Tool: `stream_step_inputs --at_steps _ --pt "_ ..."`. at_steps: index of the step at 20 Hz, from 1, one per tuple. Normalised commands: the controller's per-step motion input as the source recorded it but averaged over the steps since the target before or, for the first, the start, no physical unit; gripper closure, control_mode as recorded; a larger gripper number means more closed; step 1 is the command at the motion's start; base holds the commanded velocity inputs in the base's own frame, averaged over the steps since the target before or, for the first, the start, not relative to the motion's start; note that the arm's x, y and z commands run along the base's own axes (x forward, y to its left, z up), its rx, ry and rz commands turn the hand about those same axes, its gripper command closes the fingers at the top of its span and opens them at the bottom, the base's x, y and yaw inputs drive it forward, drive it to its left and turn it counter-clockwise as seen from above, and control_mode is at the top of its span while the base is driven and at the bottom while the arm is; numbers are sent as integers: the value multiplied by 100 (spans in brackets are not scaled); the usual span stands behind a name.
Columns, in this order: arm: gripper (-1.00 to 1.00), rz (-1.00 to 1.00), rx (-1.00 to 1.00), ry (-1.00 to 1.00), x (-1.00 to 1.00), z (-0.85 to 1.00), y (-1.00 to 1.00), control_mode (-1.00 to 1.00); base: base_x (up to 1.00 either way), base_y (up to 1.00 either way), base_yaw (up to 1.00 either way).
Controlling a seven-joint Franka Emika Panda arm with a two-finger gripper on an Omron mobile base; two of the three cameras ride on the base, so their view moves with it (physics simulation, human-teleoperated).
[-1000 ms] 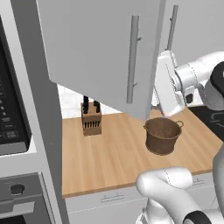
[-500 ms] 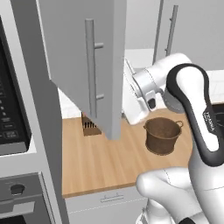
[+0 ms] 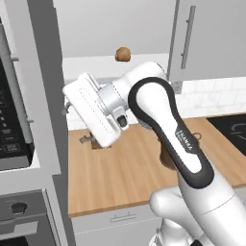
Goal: Open the cabinet, pick up the bread from the cabinet and place it in the basket. Then move the basket to the dining counter.
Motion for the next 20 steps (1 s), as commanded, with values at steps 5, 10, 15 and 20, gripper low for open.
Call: stream_step_inputs --at_steps 5,10,15,20 --pt "-100 0 -12 -9 24 -20 -24 -100 0 0 0" --pt "-100 0 -24 -20 39 -22 -80 -100 0 0 0" --pt "-100 -5 -38 -29 49 -45 -100 -100 0 0 0" --pt "-100 -1 -34 -50 45 -27 -97 -100 0 0 0"
